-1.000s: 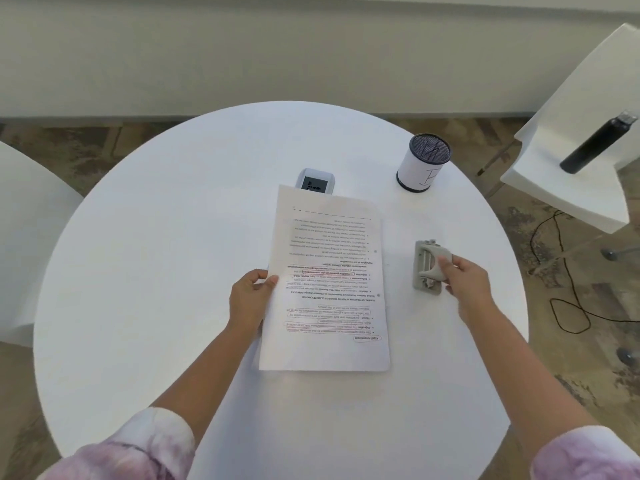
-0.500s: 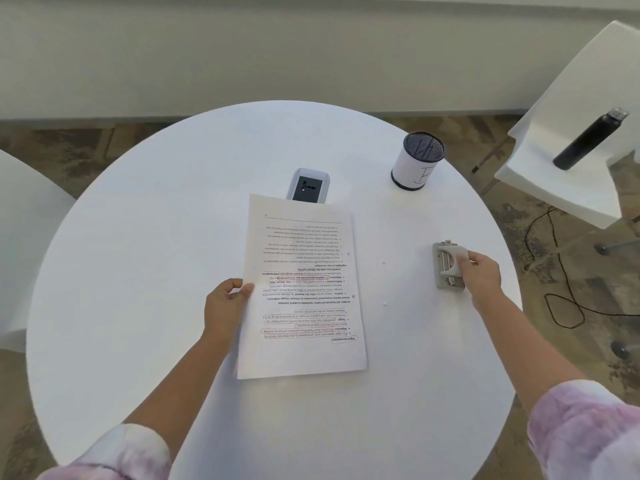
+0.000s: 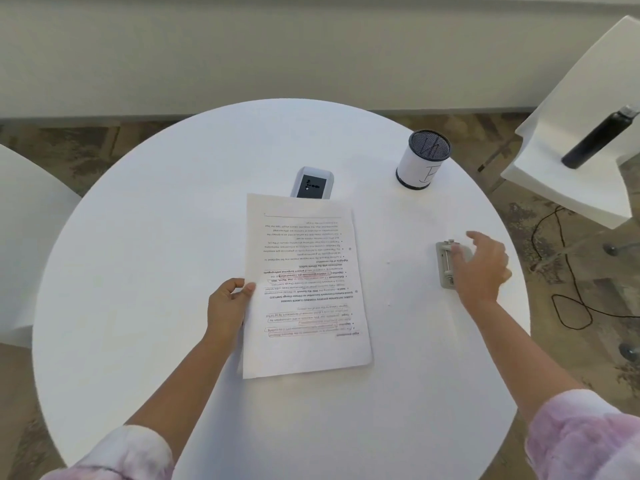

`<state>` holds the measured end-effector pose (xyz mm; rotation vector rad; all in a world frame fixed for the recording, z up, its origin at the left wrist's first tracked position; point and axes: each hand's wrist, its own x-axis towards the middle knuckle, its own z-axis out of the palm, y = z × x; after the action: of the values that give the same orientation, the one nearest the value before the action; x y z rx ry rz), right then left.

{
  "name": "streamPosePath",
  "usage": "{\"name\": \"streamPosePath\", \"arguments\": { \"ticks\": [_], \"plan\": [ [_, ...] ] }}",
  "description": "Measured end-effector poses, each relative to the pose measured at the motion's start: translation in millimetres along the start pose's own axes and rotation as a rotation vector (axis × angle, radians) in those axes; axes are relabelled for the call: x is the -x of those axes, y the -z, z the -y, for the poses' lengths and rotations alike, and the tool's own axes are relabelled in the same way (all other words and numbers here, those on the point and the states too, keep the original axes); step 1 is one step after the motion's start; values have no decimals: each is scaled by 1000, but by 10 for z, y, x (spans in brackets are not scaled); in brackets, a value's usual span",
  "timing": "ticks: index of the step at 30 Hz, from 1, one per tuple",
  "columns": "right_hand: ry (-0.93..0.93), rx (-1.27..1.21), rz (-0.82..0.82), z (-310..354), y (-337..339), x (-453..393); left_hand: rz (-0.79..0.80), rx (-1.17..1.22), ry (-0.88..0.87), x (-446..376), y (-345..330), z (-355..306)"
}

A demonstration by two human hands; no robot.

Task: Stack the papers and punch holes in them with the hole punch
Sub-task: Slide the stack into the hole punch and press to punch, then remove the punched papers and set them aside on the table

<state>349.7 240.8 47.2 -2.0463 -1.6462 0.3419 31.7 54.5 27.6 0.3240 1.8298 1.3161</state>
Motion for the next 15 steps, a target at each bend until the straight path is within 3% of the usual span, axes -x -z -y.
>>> {"name": "streamPosePath", "arguments": {
  "ticks": [2, 4, 6, 8, 11, 15],
  "plan": [
    [224, -56, 19, 174, -32, 162, 6, 23, 19, -16, 4, 0],
    [322, -217, 218, 330, -98, 351, 9, 21, 22, -30, 6, -21],
    [206, -341, 556, 506, -140, 570, 16, 22, 15, -28, 3, -54],
    [81, -355, 782, 614, -197, 761, 31, 27, -20, -9, -11, -103],
    [57, -358, 807, 713, -244, 942, 37, 48, -99, 23, 2, -187],
    [91, -407, 663, 905, -216, 978, -20, 34, -257, 74, 59, -319]
  ]
}}
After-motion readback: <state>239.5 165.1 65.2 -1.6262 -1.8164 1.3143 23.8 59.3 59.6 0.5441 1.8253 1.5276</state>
